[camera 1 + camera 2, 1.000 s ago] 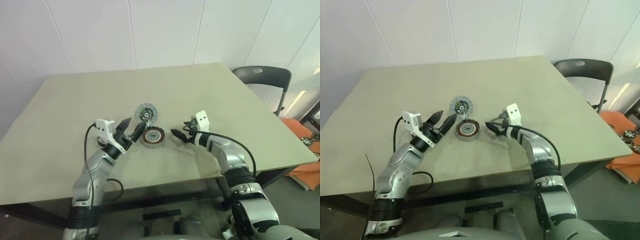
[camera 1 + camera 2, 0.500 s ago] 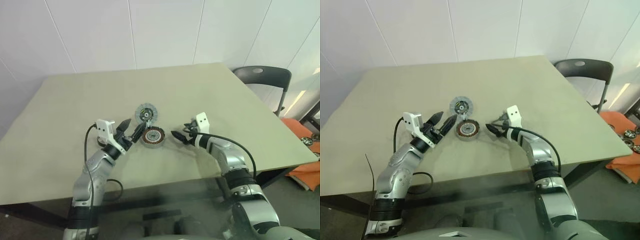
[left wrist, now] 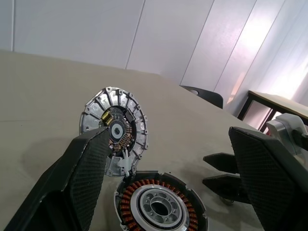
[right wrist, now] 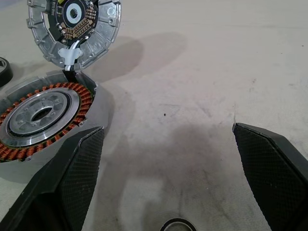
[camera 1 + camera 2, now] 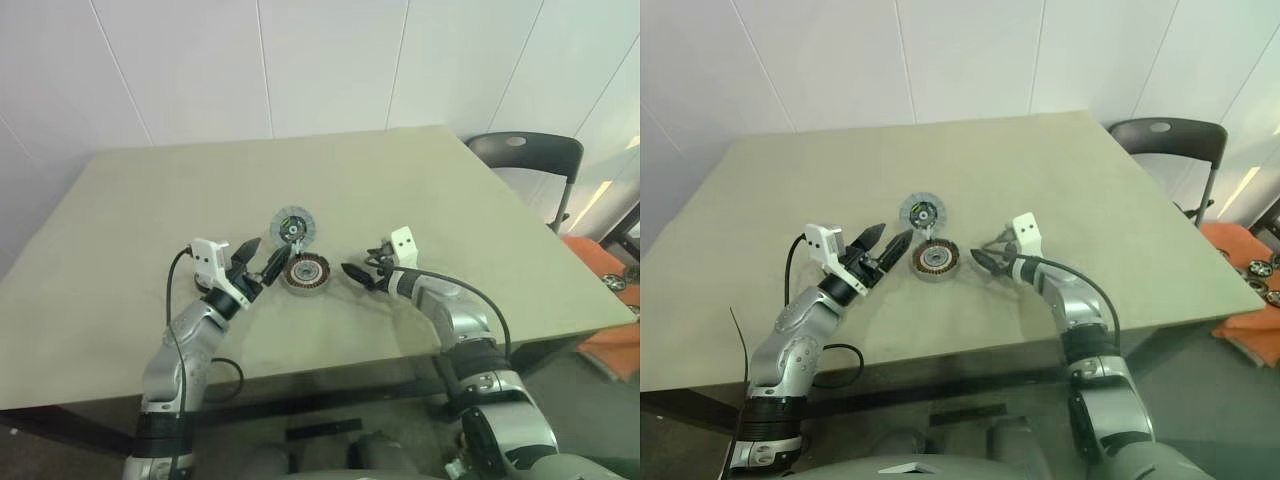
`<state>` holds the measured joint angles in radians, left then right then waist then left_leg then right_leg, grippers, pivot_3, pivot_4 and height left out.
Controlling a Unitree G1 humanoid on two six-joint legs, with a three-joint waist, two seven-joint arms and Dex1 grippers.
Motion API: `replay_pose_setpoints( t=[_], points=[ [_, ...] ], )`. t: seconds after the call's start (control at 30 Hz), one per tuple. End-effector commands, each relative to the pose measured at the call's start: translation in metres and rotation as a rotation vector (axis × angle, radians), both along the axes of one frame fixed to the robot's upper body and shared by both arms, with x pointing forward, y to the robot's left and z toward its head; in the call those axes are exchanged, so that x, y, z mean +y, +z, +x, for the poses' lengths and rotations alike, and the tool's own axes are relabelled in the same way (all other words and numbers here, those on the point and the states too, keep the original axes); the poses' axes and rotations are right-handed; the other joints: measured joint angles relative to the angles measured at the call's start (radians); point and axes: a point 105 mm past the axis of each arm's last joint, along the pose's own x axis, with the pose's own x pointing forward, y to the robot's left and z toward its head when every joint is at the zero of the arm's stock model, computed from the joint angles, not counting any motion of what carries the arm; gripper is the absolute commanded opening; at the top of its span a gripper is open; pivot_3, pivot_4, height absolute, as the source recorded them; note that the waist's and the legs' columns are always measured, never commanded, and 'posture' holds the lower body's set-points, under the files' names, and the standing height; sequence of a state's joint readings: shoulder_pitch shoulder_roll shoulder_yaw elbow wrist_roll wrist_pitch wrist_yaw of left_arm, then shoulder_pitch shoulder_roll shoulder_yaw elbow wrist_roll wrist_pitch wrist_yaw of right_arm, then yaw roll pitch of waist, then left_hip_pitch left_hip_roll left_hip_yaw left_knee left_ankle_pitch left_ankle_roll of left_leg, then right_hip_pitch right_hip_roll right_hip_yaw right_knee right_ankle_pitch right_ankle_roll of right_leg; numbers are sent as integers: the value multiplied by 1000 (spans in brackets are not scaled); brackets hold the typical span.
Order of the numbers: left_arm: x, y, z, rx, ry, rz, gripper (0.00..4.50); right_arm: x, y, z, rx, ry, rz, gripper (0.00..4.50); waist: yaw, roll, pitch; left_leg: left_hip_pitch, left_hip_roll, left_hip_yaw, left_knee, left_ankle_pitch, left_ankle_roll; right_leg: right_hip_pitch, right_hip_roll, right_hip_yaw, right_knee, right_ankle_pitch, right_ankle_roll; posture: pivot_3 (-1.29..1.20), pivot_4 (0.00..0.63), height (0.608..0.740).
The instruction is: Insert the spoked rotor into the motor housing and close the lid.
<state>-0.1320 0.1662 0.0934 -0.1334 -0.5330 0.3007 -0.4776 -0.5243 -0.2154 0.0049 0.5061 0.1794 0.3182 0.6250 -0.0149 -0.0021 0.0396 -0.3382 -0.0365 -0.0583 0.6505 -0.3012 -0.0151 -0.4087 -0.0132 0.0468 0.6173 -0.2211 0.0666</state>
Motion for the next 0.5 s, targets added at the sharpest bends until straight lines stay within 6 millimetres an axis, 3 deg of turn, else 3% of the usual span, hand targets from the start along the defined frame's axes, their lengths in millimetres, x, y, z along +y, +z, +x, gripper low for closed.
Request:
replay_pose_setpoints(
  t=[0.03,0.5],
  points=[
    [-1,15,1,-53,-9,2,4184,5,18,4,-68,15,11,4439,0,0,0,0,0,0,0,0,0,0,0,0,0,0,0,0,0,740],
    [-3,11,-3,-36,-14,-3,4184,3,12,-2,-54,17,5,4439,0,0,0,0,0,0,0,0,0,0,0,0,0,0,0,0,0,740]
  ],
)
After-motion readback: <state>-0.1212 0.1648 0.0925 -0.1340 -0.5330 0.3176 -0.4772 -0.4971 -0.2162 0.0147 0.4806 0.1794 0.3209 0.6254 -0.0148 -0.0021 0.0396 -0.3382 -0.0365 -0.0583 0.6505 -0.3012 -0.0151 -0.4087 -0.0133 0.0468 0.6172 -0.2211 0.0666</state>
